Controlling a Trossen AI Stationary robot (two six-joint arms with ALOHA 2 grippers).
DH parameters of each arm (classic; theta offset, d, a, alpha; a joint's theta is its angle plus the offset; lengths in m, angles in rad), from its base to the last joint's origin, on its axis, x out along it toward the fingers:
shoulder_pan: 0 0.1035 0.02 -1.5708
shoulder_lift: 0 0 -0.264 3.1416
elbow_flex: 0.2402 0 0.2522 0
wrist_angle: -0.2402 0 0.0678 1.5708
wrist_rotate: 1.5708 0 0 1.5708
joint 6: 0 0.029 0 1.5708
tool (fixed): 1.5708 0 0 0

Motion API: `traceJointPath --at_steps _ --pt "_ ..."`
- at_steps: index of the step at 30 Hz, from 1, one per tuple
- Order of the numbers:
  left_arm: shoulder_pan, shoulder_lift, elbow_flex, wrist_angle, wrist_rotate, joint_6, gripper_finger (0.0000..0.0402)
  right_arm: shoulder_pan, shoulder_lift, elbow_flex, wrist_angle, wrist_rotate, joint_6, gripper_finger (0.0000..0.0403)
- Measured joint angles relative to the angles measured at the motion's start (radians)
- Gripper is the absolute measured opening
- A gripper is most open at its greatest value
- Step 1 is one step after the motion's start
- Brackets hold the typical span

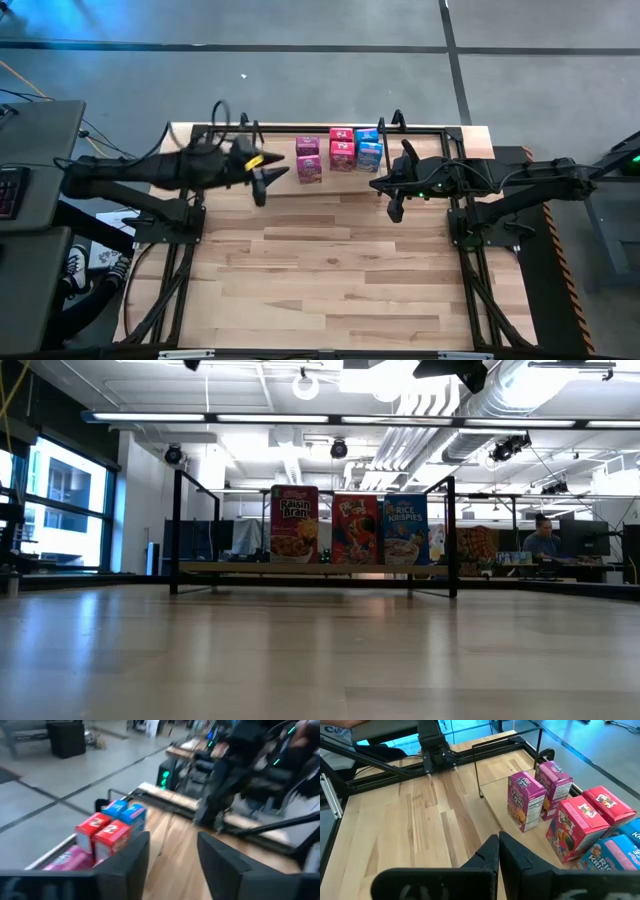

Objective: Stack cereal on shelf
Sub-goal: Return to Home Position

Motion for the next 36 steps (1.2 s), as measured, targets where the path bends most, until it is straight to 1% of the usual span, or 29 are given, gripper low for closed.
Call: traceJointPath --at_steps 5,9,11,15,19,26,30,33,36 --pt "-0.092 -0.091 -0.180 0.193 -0.057 -0.089 0.0089 0.000 0.000 0.000 0.005 0.000 -0.005 0.0000" --pt "-0.152 -0.127 -0.285 0.273 -0.101 -0.145 0.0022 0.000 0.000 0.000 0.007 0.000 -0.005 0.0000" --pt "-0.175 -0.140 -0.330 0.309 -0.119 -0.160 0.0006 0.000 0.000 0.000 0.020 0.000 0.011 0.0000" --pt "-0.199 -0.161 -0.395 0.369 -0.146 -0.181 0.0004 0.000 0.000 0.000 0.062 0.000 0.032 0.0000" --pt "-0.202 -0.185 -0.420 0.384 -0.132 -0.169 0.0001 0.000 0.000 0.000 0.083 0.000 0.011 0.0000" --pt "-0.178 -0.256 -0.427 0.367 -0.080 -0.087 0.0000 0.000 -0.003 0.000 0.114 -0.005 0.005 0.0000" --pt "-0.171 -0.318 -0.434 0.288 -0.075 -0.076 0.0000 0.000 -0.003 0.000 0.111 -0.012 -0.009 0.0000" --pt "-0.170 -0.385 -0.492 0.280 -0.074 -0.077 0.0000 0.000 -0.003 0.000 0.109 -0.032 -0.008 0.0000" --pt "-0.170 -0.468 -0.581 0.325 -0.072 -0.076 0.0000 0.000 -0.003 0.000 0.109 -0.056 -0.008 0.0000"
